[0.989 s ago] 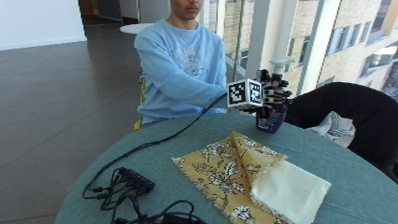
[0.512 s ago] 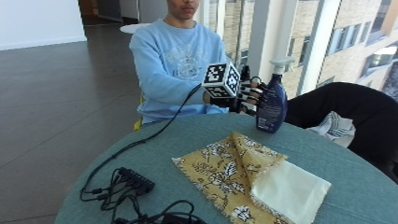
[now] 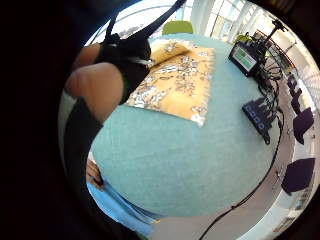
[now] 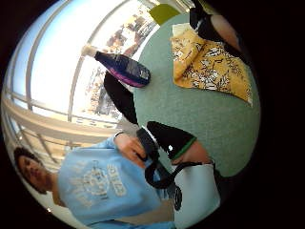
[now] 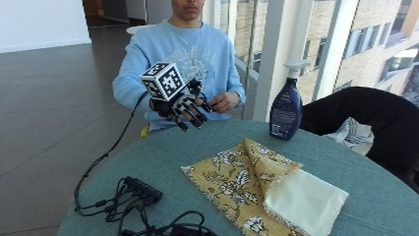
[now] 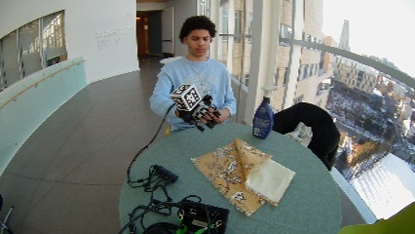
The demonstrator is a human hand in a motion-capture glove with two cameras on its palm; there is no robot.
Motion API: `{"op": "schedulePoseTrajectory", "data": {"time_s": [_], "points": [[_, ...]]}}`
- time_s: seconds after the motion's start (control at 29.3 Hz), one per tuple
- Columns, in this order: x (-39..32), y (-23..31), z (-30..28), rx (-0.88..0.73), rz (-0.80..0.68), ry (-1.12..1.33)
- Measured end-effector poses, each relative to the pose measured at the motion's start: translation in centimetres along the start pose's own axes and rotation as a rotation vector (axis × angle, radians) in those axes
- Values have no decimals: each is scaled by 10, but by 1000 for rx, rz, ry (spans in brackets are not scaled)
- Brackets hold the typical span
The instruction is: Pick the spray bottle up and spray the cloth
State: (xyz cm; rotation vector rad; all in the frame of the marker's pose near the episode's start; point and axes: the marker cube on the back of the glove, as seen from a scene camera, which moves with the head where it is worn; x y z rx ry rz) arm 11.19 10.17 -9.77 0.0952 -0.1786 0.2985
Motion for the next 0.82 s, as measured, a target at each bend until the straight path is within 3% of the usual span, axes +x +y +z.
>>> {"op": "schedulePoseTrajectory", "data": {"time_s": [0.31,0.82], "points": [[46,45,8,-37,76,61],[50,51,20,-89,64,53]]}}
